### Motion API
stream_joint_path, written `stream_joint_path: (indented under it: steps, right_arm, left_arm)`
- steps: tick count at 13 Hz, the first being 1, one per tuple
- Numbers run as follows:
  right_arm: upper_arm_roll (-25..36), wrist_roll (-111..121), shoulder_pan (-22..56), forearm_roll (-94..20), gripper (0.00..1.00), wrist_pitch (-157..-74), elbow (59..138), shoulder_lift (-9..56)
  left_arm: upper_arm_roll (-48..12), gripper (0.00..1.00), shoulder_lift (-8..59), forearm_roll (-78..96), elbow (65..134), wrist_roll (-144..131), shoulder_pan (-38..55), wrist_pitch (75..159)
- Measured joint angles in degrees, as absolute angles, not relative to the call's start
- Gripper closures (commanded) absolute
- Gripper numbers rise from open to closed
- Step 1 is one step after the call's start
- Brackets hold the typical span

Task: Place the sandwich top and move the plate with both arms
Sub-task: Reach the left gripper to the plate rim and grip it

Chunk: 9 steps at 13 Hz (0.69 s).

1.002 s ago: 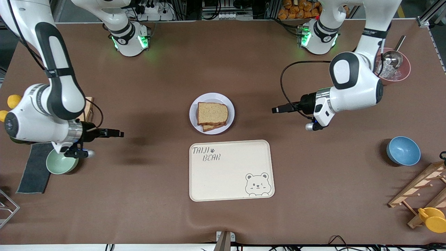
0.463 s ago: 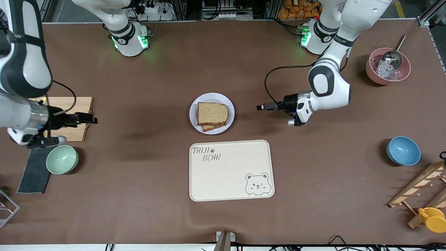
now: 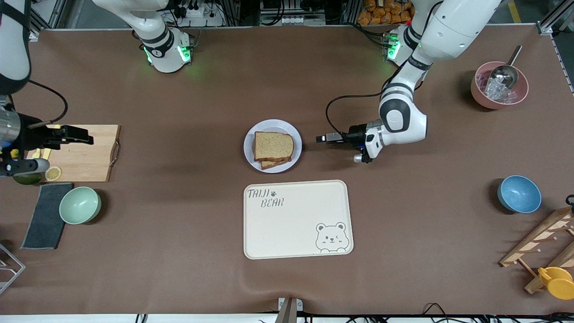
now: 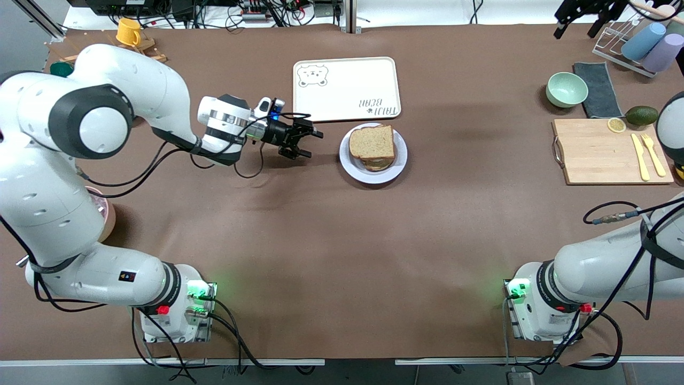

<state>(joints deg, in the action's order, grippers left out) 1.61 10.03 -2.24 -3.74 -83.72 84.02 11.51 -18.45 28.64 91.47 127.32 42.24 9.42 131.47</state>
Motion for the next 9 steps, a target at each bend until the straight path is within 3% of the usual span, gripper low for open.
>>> stream_joint_path:
  steps: [6,9]
  right_arm:
    - [1.24,7.12,-2.28,-3.1,0.0,-84.73,86.03,4.47]
    - [0.86,7.12,-2.28,-2.87,0.0,-87.78,89.83,1.46]
  left_arm:
    - [-20.87,0.16,35.95,97.04,123.26,52.76,9.81,131.45]
    - [-21.58,0.32,37.16,97.35,121.99,53.92,10.02,131.22]
